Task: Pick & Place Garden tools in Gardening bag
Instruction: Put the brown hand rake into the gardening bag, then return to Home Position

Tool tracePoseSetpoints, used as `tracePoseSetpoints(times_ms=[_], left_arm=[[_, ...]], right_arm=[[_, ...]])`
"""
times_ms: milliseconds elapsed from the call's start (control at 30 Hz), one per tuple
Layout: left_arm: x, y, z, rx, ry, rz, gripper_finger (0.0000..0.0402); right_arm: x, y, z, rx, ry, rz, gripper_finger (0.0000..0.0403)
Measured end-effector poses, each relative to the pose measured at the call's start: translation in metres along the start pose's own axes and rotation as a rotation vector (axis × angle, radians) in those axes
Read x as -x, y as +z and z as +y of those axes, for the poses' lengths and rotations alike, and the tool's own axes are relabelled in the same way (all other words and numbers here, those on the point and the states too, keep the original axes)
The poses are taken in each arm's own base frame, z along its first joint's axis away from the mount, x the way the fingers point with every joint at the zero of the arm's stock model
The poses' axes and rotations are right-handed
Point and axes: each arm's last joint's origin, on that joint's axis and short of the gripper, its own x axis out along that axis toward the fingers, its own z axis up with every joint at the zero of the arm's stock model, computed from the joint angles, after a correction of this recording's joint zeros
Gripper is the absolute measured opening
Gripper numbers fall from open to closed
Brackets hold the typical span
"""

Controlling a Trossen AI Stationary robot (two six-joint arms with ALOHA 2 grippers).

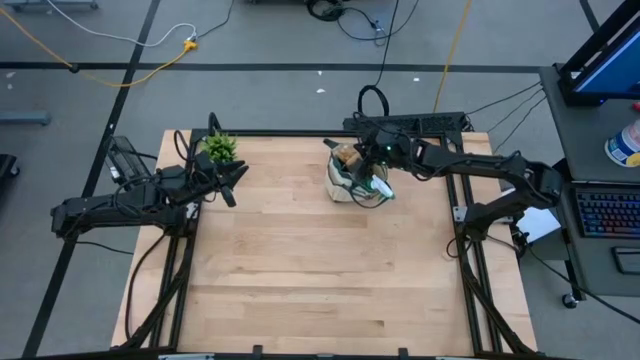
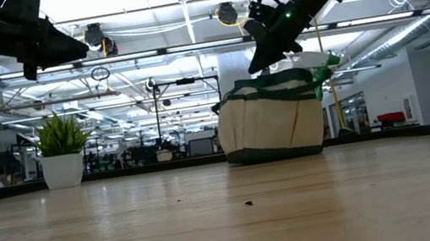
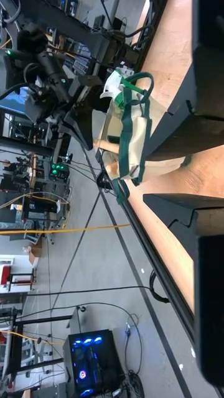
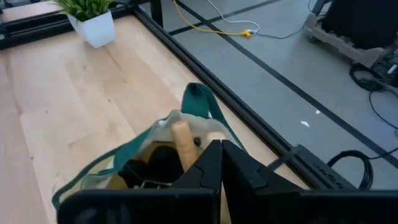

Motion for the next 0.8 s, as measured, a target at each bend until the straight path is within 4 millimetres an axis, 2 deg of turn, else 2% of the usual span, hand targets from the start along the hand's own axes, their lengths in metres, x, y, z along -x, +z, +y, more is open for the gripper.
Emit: tracePoseSetpoints(times_ms=[333,567,800], left_arm=[[0.000,0.000,0.000,0.025,-0.001,-0.002,0.0099],[0.000,0.003,-0.001,0.042,-0.007,-0.028,0.0099],[0.000,0.003,-0.001,0.067,-0.024,-0.021,0.0099]], right_arm=[[0.021,0.010,0.002,0.014,0.023,-0.068,0.0000],[0.026,0.012,0.006,0.012,0.064,-0.089,0.0000],[0.047,0.028,0.003,0.018,0.066,-0.233,0.0000]])
